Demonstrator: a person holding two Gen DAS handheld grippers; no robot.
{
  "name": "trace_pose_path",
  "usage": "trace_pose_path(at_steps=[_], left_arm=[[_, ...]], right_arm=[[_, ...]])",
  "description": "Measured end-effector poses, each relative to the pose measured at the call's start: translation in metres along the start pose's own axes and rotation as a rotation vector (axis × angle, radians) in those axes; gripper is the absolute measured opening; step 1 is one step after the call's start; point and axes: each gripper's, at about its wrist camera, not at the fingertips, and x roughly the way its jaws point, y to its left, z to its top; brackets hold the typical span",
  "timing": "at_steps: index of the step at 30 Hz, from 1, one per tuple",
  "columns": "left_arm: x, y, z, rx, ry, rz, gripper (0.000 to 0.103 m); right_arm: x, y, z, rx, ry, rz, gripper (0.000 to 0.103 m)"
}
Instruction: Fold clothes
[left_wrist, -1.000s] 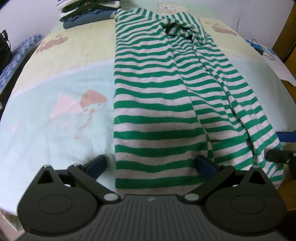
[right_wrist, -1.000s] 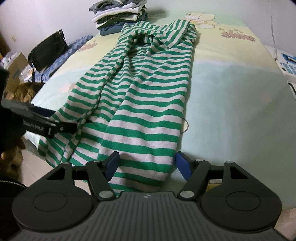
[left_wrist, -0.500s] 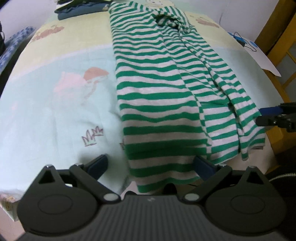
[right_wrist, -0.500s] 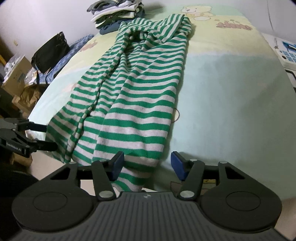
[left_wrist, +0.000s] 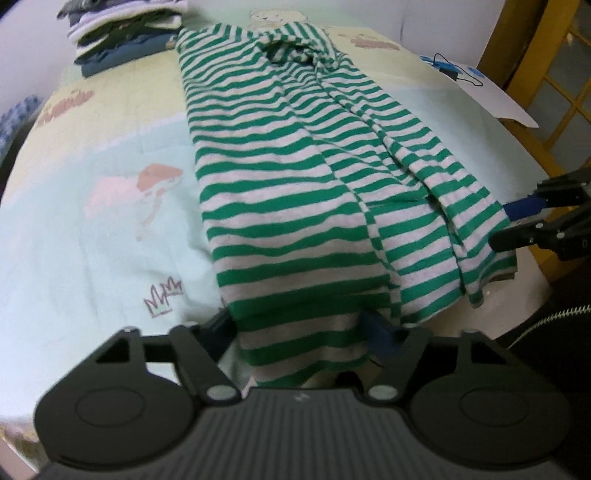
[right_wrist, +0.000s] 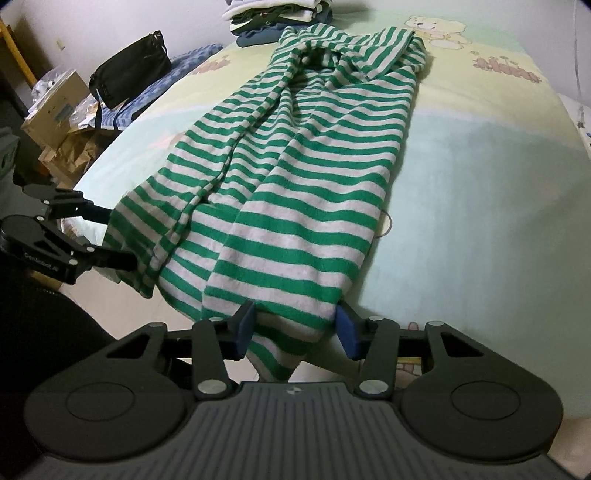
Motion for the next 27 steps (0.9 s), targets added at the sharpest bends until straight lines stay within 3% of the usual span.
trace_pose_path(at_steps=[5, 9, 12, 18, 27], left_arm=[[0.000, -0.005, 0.002, 0.032, -0.009, 0.007, 0.053], [-0.005, 0.002, 0.002, -0.008, -0.005, -0.010, 0.035], [-0.009, 0.003, 0.007, -0.027, 0.001, -0.022, 0.025], [-0.022, 0.012, 0.024, -0.097, -0.010, -0.058, 0.022], [-0.043, 0.033, 0.068, -0.191, -0.110, -0.092, 0.022]], right_arm=[[0.006, 0.015, 0.000, -0.066, -0.026, -0.043, 0.042], [0.005, 0.007, 0.000, 0.000, -0.025, -0.004, 0.025], [0.005, 0.001, 0.003, 0.039, -0.001, 0.033, 0.022], [0.000, -0.022, 0.013, 0.211, 0.012, 0.160, 0.019], [-0.015, -0.052, 0.043, 0.411, -0.077, 0.288, 0.019]])
